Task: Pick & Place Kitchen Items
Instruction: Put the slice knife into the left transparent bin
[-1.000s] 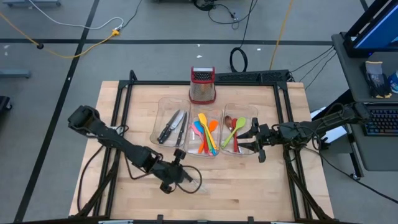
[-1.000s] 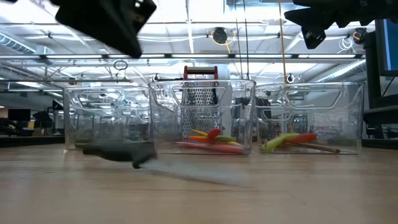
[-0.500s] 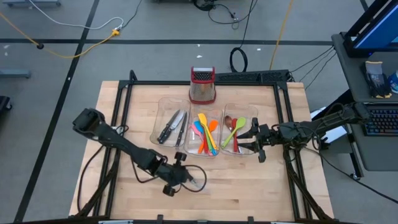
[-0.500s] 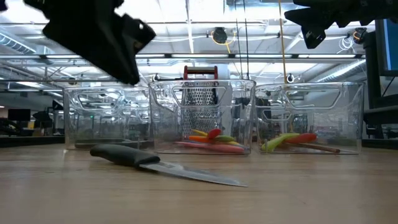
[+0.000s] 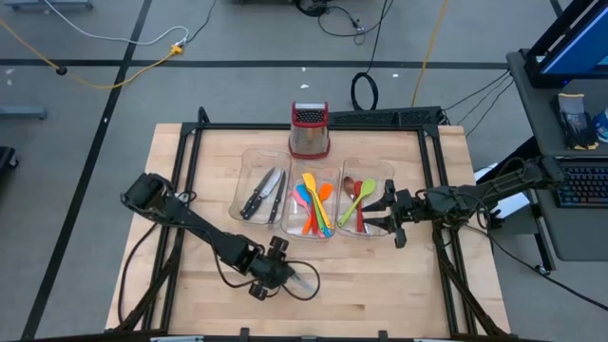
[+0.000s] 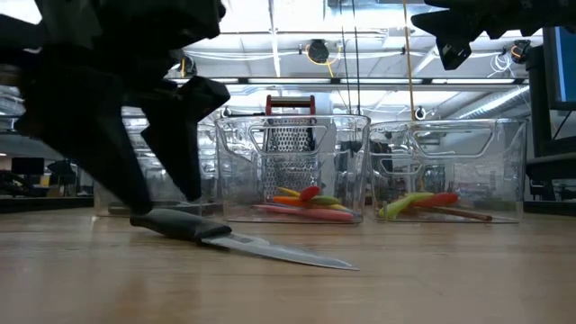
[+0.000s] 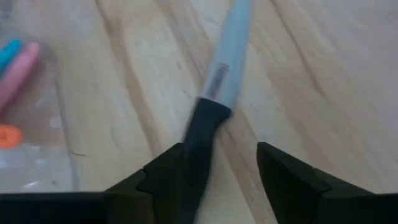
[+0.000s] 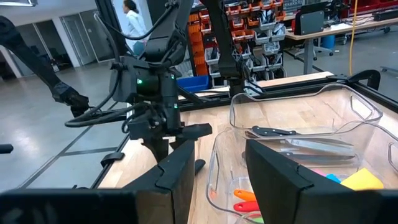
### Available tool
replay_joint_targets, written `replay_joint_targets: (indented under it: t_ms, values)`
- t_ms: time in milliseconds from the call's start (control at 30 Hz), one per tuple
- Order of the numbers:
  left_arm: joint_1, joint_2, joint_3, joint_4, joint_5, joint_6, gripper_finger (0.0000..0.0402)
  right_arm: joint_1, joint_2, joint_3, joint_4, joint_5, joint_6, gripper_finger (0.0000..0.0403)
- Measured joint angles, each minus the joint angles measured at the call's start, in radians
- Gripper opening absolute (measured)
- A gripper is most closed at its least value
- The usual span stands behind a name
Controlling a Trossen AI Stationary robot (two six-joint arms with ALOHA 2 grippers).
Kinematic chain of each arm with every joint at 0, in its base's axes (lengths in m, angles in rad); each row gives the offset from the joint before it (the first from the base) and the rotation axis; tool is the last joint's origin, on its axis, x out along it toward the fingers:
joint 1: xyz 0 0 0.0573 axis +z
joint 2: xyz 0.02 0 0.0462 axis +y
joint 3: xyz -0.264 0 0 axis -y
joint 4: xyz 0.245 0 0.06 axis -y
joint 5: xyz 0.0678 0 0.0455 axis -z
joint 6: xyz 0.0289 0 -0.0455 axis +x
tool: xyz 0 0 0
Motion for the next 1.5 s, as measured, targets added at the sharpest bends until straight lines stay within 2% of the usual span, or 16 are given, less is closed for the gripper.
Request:
replay_joint_targets:
  t_ms: [133, 267, 633, 800, 1000, 1267, 1500]
  values:
    - [0.01, 0.0, 0.0, 0.004, -0.032, 0.007, 0.0219, 0.0, 0.0, 0.0, 0.0, 0.0, 0.0, 0.0134]
    - [0.017, 0.002, 0.0, 0.006, -0.034, 0.053, 0.0217, 0.0, 0.0, 0.0, 0.0, 0.0, 0.0, 0.0134]
    - [0.072, 0.114, 0.006, 0.042, 0.057, 0.061, 0.0188, 0.0, 0.001, 0.0, -0.008, 0.001, 0.002, 0.0134]
    - [0.096, 0.146, 0.009, 0.051, 0.198, 0.051, 0.0153, 0.0, 0.001, 0.0, -0.008, 0.001, 0.003, 0.0134]
    - [0.089, 0.137, 0.004, 0.059, 0.205, 0.056, 0.0061, 0.0, 0.001, 0.0, -0.007, 0.001, 0.001, 0.0134]
    - [0.069, 0.14, 0.001, 0.111, 0.23, -0.018, 0.0058, 0.0, 0.001, 0.0, -0.007, 0.001, 0.003, 0.0134]
    - [0.032, 0.09, -0.004, 0.109, 0.233, -0.062, 0.0058, 0.0, 0.001, 0.0, -0.005, 0.001, 0.004, 0.0134]
